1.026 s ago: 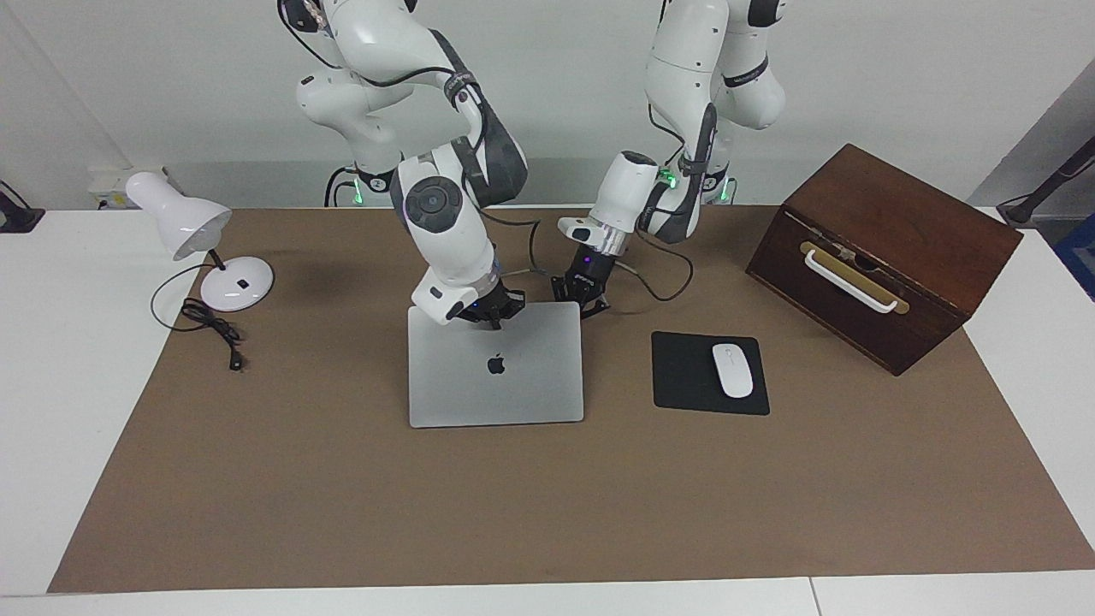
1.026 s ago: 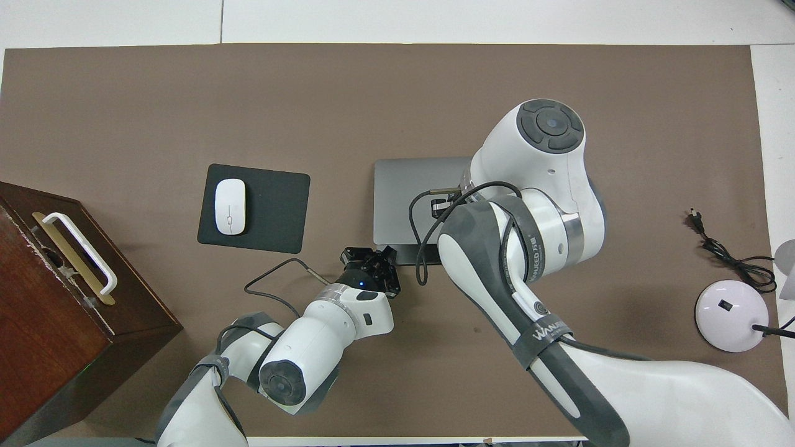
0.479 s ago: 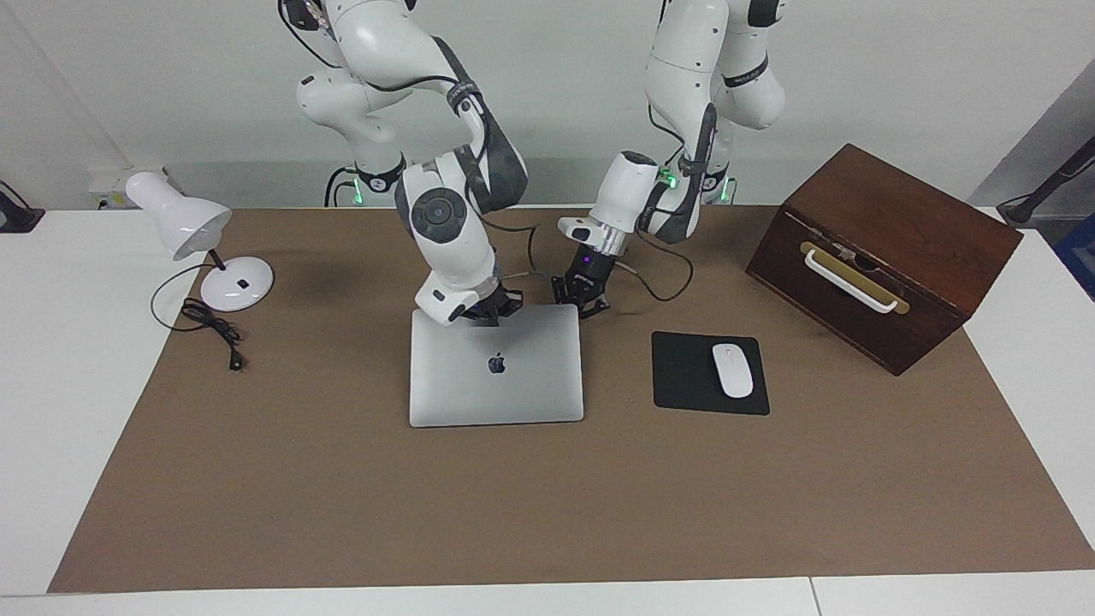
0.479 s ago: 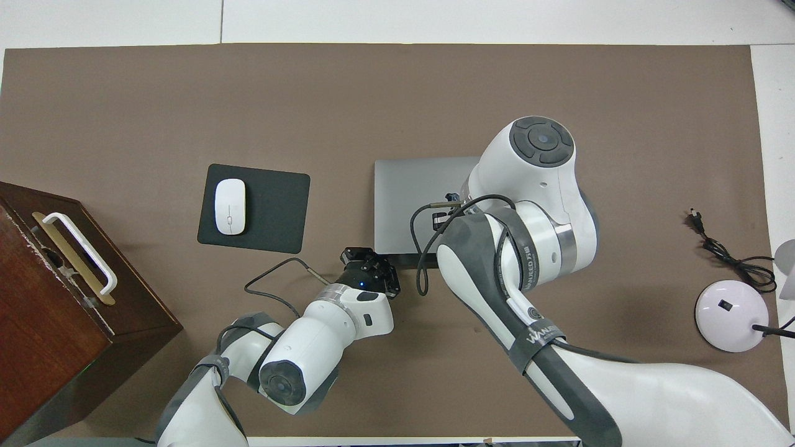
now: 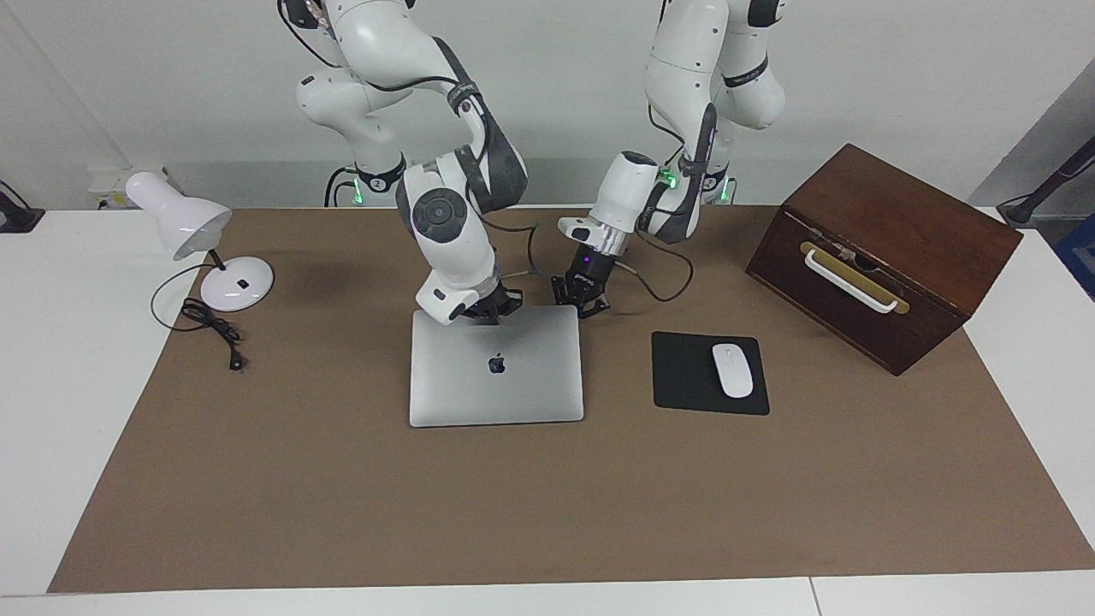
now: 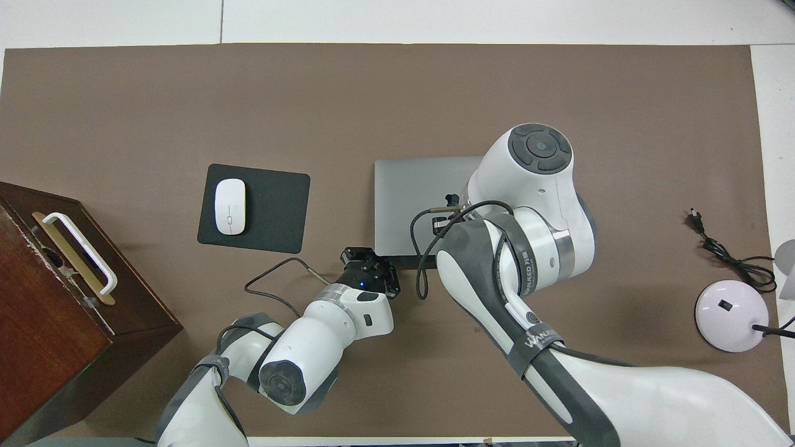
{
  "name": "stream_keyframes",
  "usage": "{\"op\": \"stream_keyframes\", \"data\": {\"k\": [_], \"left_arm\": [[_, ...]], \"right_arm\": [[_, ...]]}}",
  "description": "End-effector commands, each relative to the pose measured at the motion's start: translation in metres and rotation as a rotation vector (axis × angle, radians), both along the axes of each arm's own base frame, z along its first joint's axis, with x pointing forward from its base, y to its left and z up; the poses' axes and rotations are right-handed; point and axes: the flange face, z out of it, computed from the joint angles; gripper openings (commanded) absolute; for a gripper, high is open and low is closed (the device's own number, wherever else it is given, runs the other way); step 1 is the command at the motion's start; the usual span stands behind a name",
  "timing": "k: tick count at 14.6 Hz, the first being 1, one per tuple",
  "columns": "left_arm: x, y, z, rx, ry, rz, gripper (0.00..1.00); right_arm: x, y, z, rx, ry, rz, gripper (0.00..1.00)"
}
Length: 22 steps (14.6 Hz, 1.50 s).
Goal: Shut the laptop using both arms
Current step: 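Push the laptop screen down toward the keyboard with the right gripper, then press the lid shut and withdraw the right gripper from the laptop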
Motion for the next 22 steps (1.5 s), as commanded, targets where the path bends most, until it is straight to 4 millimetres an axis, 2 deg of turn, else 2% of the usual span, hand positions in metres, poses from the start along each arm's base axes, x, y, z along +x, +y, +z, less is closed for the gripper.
{"op": "stream_keyframes", "data": {"k": [1, 6, 10, 12, 13, 16, 19, 22], "left_arm": [[0.003, 0.012, -0.051, 0.088, 0.051, 0.003, 0.0], [0.002, 0.012, -0.051, 0.089, 0.052, 0.003, 0.0], [0.003, 0.013, -0.051, 0.089, 0.052, 0.004, 0.0], [0.002, 0.013, -0.052, 0.09, 0.053, 0.004, 0.0], [0.002, 0.014, -0.052, 0.091, 0.054, 0.004, 0.0], [0.002, 0.014, -0.052, 0.091, 0.054, 0.004, 0.0], [0.006, 0.018, -0.051, 0.087, 0.056, 0.022, 0.0], [0.008, 0.018, -0.048, 0.066, 0.063, 0.056, 0.0]], "right_arm": [[-0.008, 0.0, 0.001, 0.028, -0.004, -0.02, 0.0], [-0.005, 0.0, 0.005, 0.028, -0.004, -0.019, 0.0], [0.022, -0.027, 0.04, 0.037, -0.034, -0.028, 0.0], [0.035, -0.056, 0.064, 0.052, -0.069, -0.024, 0.0], [0.041, -0.077, 0.074, 0.049, -0.093, -0.026, 0.0], [0.05, -0.123, 0.109, 0.049, -0.164, -0.017, 0.0], [0.042, -0.151, 0.144, 0.013, -0.2, -0.016, 0.0], [0.033, -0.172, 0.174, -0.03, -0.235, -0.014, 0.12]]}}
